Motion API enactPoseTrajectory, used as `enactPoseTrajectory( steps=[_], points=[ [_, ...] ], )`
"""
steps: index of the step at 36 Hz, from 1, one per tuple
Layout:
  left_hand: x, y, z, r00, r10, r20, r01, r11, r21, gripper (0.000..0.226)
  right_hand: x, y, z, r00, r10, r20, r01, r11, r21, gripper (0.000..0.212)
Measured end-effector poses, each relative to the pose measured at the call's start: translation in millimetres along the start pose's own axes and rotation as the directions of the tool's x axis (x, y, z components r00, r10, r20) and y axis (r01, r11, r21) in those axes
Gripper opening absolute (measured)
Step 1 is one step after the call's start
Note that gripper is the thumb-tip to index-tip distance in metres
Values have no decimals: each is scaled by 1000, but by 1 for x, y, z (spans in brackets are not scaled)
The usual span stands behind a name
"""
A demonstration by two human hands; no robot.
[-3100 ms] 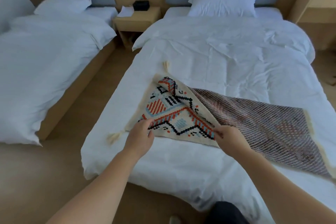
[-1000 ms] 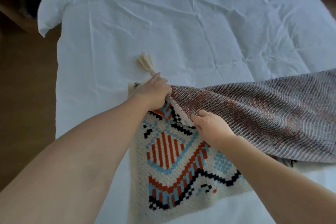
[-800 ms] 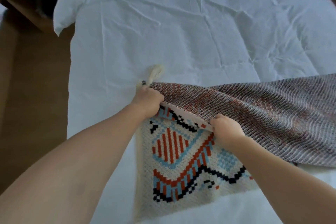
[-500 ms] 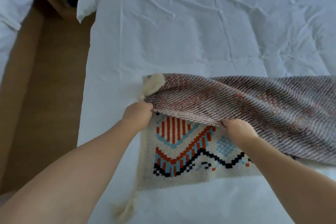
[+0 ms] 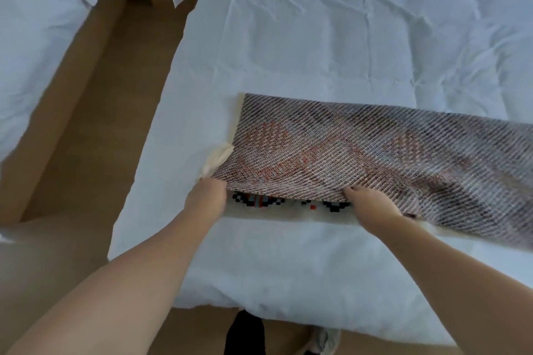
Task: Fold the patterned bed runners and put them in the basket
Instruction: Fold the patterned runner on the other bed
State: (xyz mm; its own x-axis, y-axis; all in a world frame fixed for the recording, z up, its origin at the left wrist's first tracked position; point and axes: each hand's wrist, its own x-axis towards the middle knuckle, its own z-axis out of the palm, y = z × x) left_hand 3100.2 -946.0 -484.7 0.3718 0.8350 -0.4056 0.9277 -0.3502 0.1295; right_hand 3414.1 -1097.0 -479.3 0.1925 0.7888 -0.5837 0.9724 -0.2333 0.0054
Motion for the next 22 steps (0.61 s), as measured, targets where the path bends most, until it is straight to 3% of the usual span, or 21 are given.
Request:
enactPoseTrajectory(
  steps=[6,12,15,18,22],
  points=[
    [-12,-8,28,999,49,-7,-48,993,105,19,-10,-5,29,1000,0,-25,0,1000,-14,57],
    [-8,-11,60,996,49,72,-65,968,241,21,-4,-1,68,989,113,-91,-121,988,-93,60],
    [-15,-5,69,997,-26,79,3,961,278,45,-10,1,79,982,152,-109,-164,980,-114,59],
    [-20,9,75,996,76,37,-84,937,339,64,-18,6,79,974,186,-128,-200,974,-102,56],
    [-21,54,84,974,213,74,-225,948,227,71,-23,23,76,961,221,-166,-238,967,-93,54]
  ],
)
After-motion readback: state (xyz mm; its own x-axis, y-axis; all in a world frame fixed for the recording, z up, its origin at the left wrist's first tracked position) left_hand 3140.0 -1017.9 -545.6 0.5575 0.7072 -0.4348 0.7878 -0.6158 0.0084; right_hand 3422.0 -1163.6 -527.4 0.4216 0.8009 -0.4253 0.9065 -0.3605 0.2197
